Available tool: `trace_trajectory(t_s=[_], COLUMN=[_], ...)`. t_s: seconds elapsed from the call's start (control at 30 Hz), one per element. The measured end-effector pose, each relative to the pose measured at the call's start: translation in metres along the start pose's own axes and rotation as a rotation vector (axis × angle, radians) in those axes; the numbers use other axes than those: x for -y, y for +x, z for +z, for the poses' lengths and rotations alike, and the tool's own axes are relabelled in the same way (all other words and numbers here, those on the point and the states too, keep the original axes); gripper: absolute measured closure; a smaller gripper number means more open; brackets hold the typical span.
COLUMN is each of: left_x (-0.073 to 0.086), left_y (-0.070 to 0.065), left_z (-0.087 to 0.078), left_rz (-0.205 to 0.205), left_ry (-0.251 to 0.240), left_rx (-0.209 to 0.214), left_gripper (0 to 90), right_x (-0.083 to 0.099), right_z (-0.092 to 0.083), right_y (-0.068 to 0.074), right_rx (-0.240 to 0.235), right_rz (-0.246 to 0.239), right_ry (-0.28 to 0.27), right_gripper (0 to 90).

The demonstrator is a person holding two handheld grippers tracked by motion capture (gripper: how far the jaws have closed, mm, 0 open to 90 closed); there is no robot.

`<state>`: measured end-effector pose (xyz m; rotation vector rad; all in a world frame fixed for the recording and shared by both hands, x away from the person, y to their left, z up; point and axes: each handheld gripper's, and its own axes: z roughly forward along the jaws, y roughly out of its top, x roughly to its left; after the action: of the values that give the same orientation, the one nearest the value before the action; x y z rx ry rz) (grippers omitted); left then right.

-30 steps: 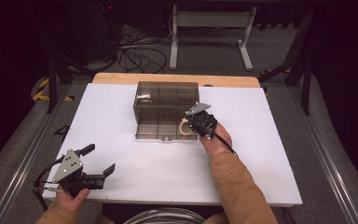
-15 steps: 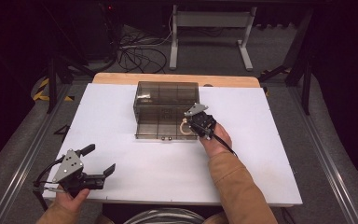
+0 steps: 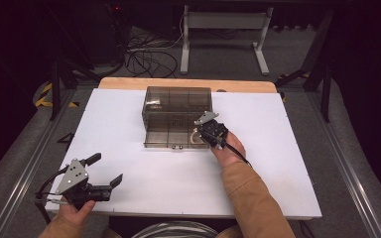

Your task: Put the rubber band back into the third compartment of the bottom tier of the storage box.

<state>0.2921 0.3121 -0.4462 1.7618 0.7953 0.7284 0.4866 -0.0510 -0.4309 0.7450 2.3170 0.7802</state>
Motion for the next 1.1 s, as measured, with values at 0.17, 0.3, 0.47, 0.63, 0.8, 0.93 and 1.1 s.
trace_trajectory(t_s=[0.17, 0.3, 0.47, 0.63, 0.8, 0.93, 1.1], left_x=[0.0000, 0.0000, 0.0000, -0.0001, 0.0000, 0.0000, -0.0003], left_y=[0.0000, 0.0000, 0.0000, 0.0000, 0.0002, 0.0002, 0.0004], left_z=[0.0001, 0.0000, 0.0000, -0.0002, 0.0001, -0.0001, 0.0000], left_rz=[0.000, 0.000, 0.001, -0.001, 0.000, -0.002, 0.000], left_ry=[0.000, 0.000, 0.001, -0.002, 0.000, -0.002, -0.003], left_rx=[0.000, 0.000, 0.000, -0.001, -0.001, -0.003, -0.003], left_gripper=[4.8, 4.8, 4.8, 4.8, 4.8, 4.8, 4.8], right_x=[-0.0002, -0.0003, -0.0002, -0.0001, 0.0004, -0.0004, -0.0023], right_z=[0.0013, 0.0018, 0.0029, 0.0035, 0.0028, 0.0012, -0.0058], right_y=[0.0013, 0.0021, 0.0019, 0.0017, -0.0024, -0.0043, -0.0056], right_rx=[-0.013, -0.020, -0.041, -0.054, -0.107, -0.161, -0.178], right_rz=[-0.004, -0.003, -0.005, -0.003, 0.028, 0.059, 0.080], right_ry=[0.009, 0.012, 0.017, 0.020, 0.009, -0.005, -0.040], right_gripper=[83.2, 82.7, 80.5, 77.2, 62.1, 52.6, 44.4])
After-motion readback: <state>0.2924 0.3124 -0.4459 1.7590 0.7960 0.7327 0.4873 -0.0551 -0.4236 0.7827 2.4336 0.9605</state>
